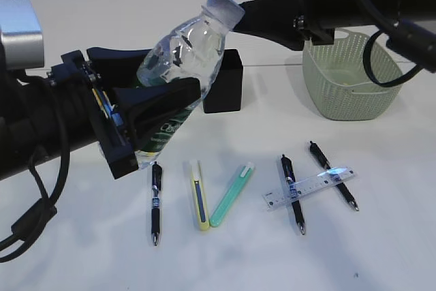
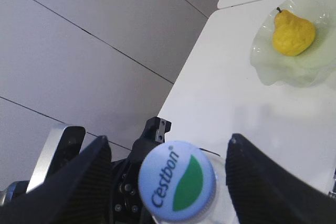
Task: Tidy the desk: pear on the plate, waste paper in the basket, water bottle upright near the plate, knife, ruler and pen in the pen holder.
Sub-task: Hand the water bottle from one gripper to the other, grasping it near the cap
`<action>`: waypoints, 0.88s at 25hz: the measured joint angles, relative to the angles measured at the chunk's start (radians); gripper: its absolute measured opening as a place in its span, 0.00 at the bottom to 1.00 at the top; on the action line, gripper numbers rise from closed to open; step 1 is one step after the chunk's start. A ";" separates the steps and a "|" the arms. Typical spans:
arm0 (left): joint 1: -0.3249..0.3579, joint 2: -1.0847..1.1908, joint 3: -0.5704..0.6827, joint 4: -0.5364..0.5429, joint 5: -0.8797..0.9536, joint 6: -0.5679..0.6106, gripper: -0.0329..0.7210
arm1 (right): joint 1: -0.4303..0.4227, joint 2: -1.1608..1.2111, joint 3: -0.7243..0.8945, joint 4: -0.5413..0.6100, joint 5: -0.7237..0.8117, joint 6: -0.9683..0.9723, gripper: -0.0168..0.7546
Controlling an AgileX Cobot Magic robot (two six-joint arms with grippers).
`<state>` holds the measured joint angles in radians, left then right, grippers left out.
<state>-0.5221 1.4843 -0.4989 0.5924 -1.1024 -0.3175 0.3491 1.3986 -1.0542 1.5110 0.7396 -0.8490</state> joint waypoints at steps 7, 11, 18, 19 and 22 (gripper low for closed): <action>0.000 0.000 0.000 -0.008 0.000 0.000 0.54 | 0.004 0.000 0.000 0.000 0.002 -0.002 0.67; 0.000 0.002 0.000 -0.010 0.000 0.000 0.54 | 0.004 0.000 0.000 0.000 0.004 -0.002 0.67; 0.000 0.002 -0.009 -0.027 0.000 -0.002 0.54 | 0.004 0.000 0.000 0.000 0.005 -0.002 0.67; 0.000 0.002 -0.013 -0.029 0.000 -0.002 0.54 | 0.004 0.000 0.000 0.000 0.005 -0.002 0.67; 0.000 0.002 -0.019 -0.031 0.000 -0.002 0.54 | 0.004 0.000 0.000 0.000 0.005 -0.002 0.67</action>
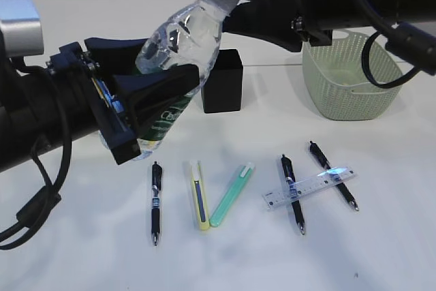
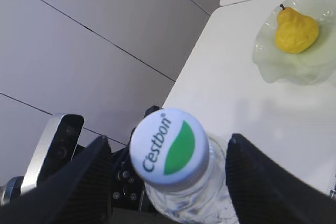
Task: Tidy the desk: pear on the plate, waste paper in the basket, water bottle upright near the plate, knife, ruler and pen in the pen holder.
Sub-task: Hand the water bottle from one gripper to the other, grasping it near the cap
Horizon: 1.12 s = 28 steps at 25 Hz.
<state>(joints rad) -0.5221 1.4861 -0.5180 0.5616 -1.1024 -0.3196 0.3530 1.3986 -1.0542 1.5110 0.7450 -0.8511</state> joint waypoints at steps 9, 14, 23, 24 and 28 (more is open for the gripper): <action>0.000 0.000 0.000 -0.002 0.000 0.000 0.54 | 0.000 0.047 0.000 0.024 0.033 0.000 0.67; 0.000 0.000 0.000 -0.003 0.000 0.000 0.54 | 0.000 0.051 0.000 0.026 0.033 -0.007 0.61; 0.000 0.000 0.000 0.006 0.046 0.000 0.54 | 0.000 0.051 0.000 -0.021 0.017 -0.052 0.40; 0.000 0.000 0.000 0.008 0.046 -0.002 0.54 | 0.000 0.051 0.000 -0.023 0.017 -0.054 0.40; 0.000 0.000 0.000 0.015 0.048 -0.004 0.54 | 0.000 0.051 0.000 -0.028 0.015 -0.066 0.38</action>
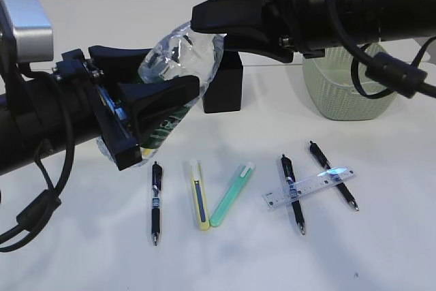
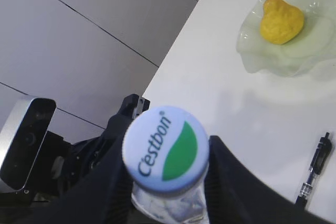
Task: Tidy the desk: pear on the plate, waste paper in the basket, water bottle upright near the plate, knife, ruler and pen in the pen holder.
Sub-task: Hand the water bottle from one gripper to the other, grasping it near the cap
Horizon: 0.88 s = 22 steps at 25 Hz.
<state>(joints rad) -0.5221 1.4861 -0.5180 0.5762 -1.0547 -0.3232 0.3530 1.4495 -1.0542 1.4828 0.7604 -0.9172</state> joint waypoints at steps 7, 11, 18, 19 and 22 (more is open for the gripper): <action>0.000 0.000 0.000 -0.002 0.000 0.004 0.54 | 0.000 0.002 0.006 0.045 0.000 -0.058 0.37; 0.000 0.000 0.000 -0.002 0.000 0.006 0.54 | 0.000 0.002 0.009 0.054 0.000 -0.074 0.37; 0.000 0.000 0.000 -0.002 -0.004 0.009 0.56 | 0.000 0.002 0.009 0.060 0.002 -0.104 0.35; 0.000 0.000 0.000 -0.004 -0.004 0.009 0.56 | 0.000 0.002 0.009 0.060 0.002 -0.104 0.35; 0.000 0.000 0.000 -0.004 -0.004 0.010 0.56 | 0.000 0.002 0.009 0.061 0.002 -0.104 0.35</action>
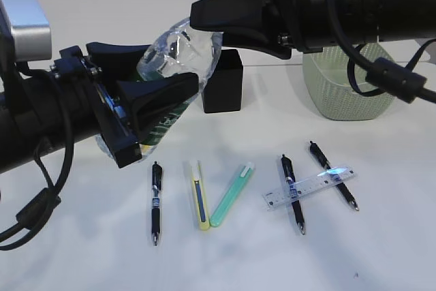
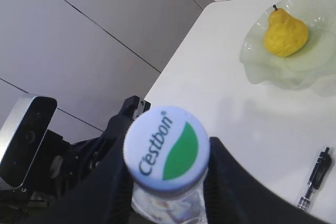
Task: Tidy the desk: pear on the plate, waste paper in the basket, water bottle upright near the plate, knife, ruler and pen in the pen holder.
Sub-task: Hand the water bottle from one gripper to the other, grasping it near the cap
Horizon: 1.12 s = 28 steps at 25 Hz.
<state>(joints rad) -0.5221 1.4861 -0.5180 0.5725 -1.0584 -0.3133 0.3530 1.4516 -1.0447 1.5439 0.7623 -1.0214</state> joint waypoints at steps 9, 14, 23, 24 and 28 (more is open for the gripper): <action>0.000 0.000 0.000 -0.002 -0.006 0.002 0.61 | 0.000 0.000 0.000 0.007 0.002 -0.005 0.35; 0.000 0.000 0.000 -0.008 -0.031 -0.002 0.69 | -0.002 0.000 0.000 0.029 0.006 -0.005 0.35; 0.000 0.000 0.000 -0.012 -0.038 0.000 0.71 | -0.002 0.000 0.000 0.035 0.006 -0.006 0.35; 0.000 0.000 0.000 -0.014 -0.038 0.006 0.71 | -0.002 0.000 0.000 0.038 0.006 -0.011 0.35; 0.000 0.000 0.000 -0.019 -0.040 0.014 0.71 | -0.002 0.000 0.000 0.038 0.006 -0.014 0.35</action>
<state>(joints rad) -0.5221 1.4861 -0.5180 0.5536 -1.0980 -0.2989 0.3511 1.4516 -1.0447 1.5815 0.7686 -1.0350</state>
